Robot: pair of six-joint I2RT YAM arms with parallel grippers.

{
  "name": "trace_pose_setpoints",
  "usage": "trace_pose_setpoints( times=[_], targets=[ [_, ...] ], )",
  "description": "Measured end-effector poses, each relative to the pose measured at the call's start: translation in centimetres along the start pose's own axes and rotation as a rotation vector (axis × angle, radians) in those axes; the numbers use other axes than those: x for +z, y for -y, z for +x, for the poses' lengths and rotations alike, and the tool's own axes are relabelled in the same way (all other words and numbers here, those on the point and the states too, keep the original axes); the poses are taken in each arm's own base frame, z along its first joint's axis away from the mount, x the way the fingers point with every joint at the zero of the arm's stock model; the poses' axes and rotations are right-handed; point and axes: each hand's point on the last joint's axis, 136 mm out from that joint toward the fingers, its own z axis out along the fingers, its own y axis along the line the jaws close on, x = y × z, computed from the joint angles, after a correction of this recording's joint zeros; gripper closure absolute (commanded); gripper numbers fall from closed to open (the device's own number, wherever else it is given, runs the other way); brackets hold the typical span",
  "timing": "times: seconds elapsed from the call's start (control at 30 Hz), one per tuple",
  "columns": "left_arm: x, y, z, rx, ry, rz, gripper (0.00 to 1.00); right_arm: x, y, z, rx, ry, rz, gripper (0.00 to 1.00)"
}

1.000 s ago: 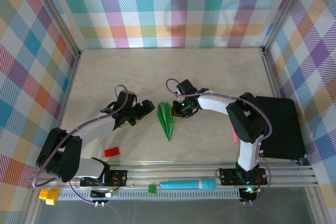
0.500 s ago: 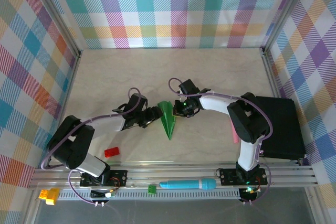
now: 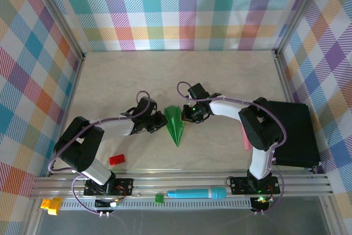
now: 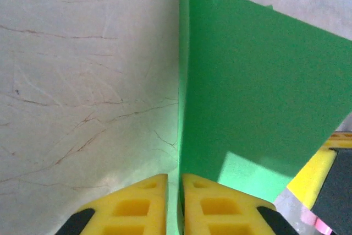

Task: Fold a paper plane with a square sheet of paper (pick it up from the middle)

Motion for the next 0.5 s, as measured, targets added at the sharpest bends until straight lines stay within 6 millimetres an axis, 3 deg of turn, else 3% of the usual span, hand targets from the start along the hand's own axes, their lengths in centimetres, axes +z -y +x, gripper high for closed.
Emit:
trace_pose_setpoints(
  times=[0.13,0.5],
  targets=[
    [0.0,0.2,-0.2,-0.002,0.006,0.007,1.00,-0.5,0.3,-0.1,0.016,0.020,-0.001,1.00],
    [-1.5,1.4,-1.8,0.011,0.102,0.072,1.00,-1.7,1.9,-0.6,0.081,0.079,0.004,1.00]
  ],
)
